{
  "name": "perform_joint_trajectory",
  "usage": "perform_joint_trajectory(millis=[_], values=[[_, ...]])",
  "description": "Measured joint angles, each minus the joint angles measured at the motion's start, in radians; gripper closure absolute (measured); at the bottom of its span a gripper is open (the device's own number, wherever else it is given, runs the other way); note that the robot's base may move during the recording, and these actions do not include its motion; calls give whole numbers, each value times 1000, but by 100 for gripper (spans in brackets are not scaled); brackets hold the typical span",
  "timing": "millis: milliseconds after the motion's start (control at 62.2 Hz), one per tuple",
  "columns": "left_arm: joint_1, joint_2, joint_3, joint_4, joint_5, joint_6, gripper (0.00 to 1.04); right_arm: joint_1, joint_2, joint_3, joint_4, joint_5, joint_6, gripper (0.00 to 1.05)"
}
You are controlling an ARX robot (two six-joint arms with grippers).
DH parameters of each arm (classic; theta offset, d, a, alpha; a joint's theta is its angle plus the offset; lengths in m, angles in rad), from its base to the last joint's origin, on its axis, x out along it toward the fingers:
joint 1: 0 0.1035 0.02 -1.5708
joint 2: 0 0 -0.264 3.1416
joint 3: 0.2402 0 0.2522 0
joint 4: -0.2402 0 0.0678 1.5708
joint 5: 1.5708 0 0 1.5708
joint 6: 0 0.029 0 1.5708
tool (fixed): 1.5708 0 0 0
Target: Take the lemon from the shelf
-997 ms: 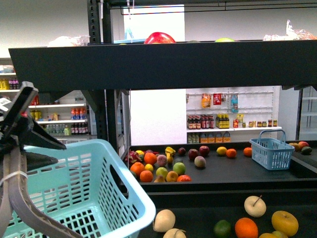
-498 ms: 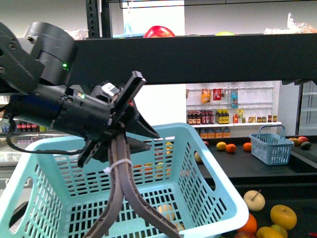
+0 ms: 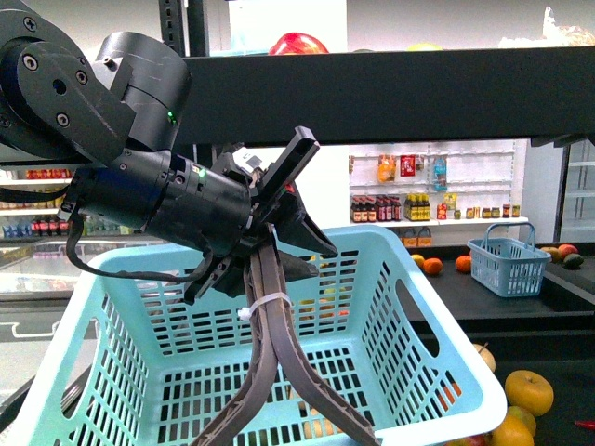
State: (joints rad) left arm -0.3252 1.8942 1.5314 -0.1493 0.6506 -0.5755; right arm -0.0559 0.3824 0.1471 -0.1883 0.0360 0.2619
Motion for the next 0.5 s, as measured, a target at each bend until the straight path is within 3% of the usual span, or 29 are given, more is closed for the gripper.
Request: perform_joint_trajectory(millis=[225,354,498], values=[[0,2,0,0,-3,4,75,-163,658,161,280,-127,61,7],[-1,2,0,0,1,4,75,-155,1075,319,391,-188,48,7],[-1,4,0,0,0,4,75,-113,1377,480,468,-183,-23,7]])
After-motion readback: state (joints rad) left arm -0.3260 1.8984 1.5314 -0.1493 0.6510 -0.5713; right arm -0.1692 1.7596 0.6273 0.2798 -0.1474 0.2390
